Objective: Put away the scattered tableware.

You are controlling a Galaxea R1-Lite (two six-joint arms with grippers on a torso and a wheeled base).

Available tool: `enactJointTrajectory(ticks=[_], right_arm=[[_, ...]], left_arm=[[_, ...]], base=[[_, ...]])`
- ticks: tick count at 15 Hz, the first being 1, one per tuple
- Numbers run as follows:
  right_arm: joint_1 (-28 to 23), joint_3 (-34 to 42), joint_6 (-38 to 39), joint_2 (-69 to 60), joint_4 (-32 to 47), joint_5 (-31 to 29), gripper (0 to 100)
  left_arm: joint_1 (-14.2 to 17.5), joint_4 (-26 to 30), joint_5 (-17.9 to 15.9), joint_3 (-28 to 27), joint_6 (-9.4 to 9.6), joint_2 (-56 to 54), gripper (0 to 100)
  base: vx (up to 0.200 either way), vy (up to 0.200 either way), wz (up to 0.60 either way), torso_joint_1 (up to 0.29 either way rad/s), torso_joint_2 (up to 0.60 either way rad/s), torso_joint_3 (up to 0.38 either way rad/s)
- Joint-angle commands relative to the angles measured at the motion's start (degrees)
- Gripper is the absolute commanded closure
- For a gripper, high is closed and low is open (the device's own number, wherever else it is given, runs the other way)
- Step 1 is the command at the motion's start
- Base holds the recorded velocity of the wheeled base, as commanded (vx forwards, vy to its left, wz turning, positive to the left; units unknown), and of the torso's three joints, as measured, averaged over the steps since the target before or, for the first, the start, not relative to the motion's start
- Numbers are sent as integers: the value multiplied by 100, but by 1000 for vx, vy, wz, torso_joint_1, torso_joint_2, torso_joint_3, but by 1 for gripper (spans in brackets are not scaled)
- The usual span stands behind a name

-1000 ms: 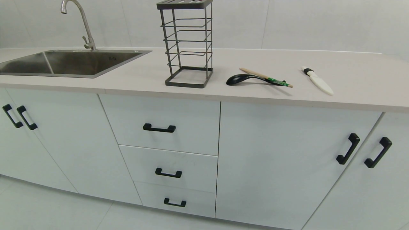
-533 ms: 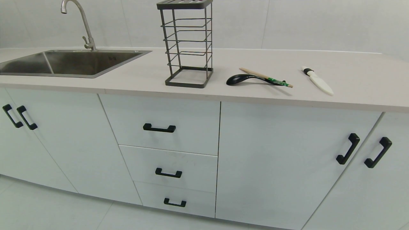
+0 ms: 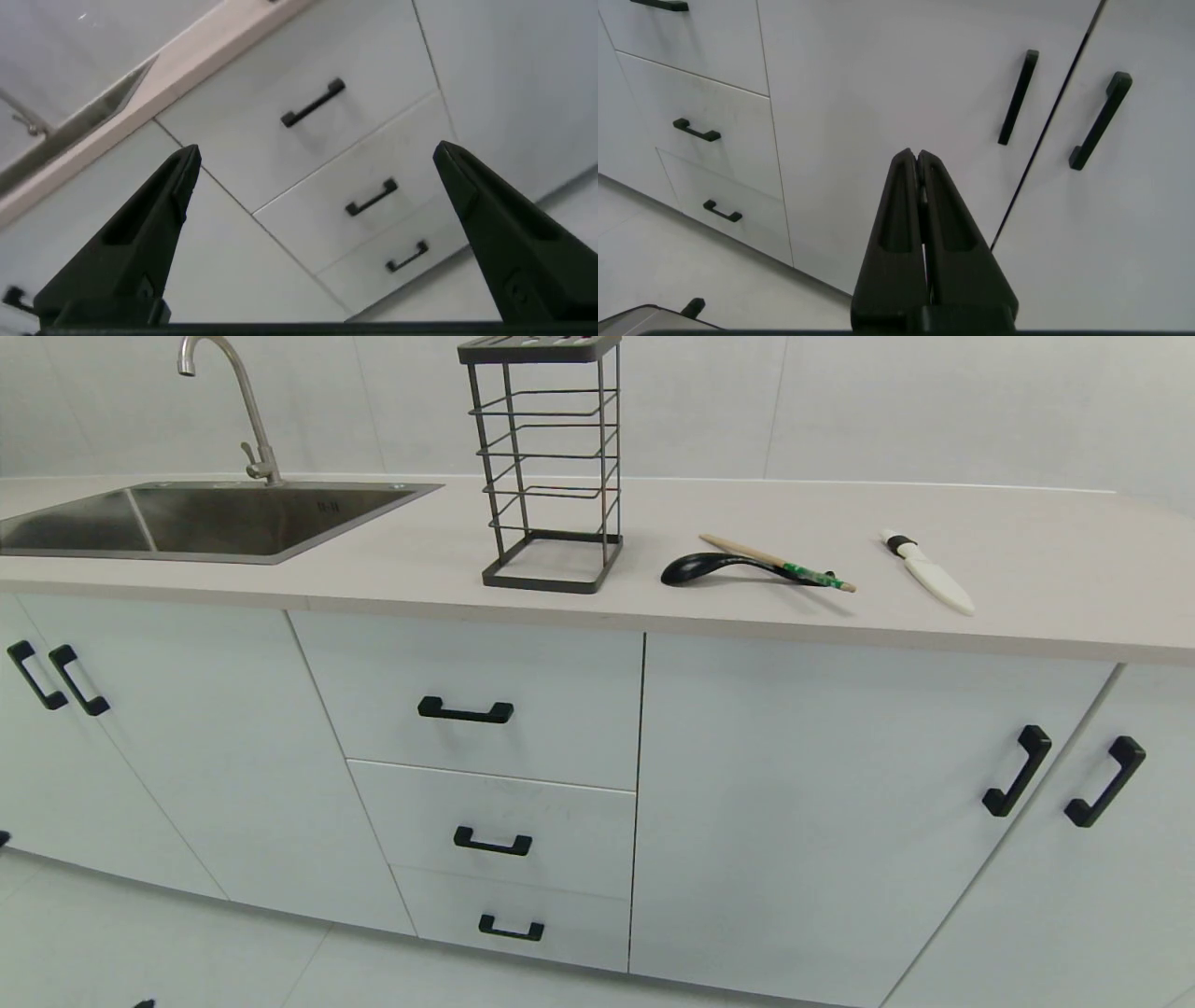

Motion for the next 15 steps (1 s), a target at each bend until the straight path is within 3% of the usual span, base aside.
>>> enactJointTrajectory(ticks=[1,2,3,5,7,9,12,13,15], right_arm=[[4,1,-2,9,-1,4,100],[4,1,-2,9,-1,4,100],[4,1,-2,9,-1,4,100],[4,1,-2,9,-1,4,100],[4,1,-2,9,-1,4,100],[4,1,-2,9,-1,4,100],[4,1,-2,9,-1,4,100],[4,1,-2,9,-1,4,100],[4,1,-2,9,-1,4,100]], left_arm=[[-212,45,-60,56,710,752,0],[-379,159,-60,65,1062,901,0],[-633,440,-25,73,1598,1086,0],[-1029,827,-16,205,2108,1349,0],[-1196,853,45,363,2319,1560,0],[-1214,809,239,328,2758,2202,0],[-1205,598,397,135,3822,3283,0],[-1205,590,555,126,3953,3397,0],[-1214,590,915,135,3997,3591,0]], base=[[0,0,0,0,0,0],[0,0,0,0,0,0],[0,0,0,0,0,0],[0,0,0,0,0,0],[0,0,0,0,0,0],[0,0,0,0,0,0],[0,0,0,0,0,0],[0,0,0,0,0,0],[0,0,0,0,0,0]])
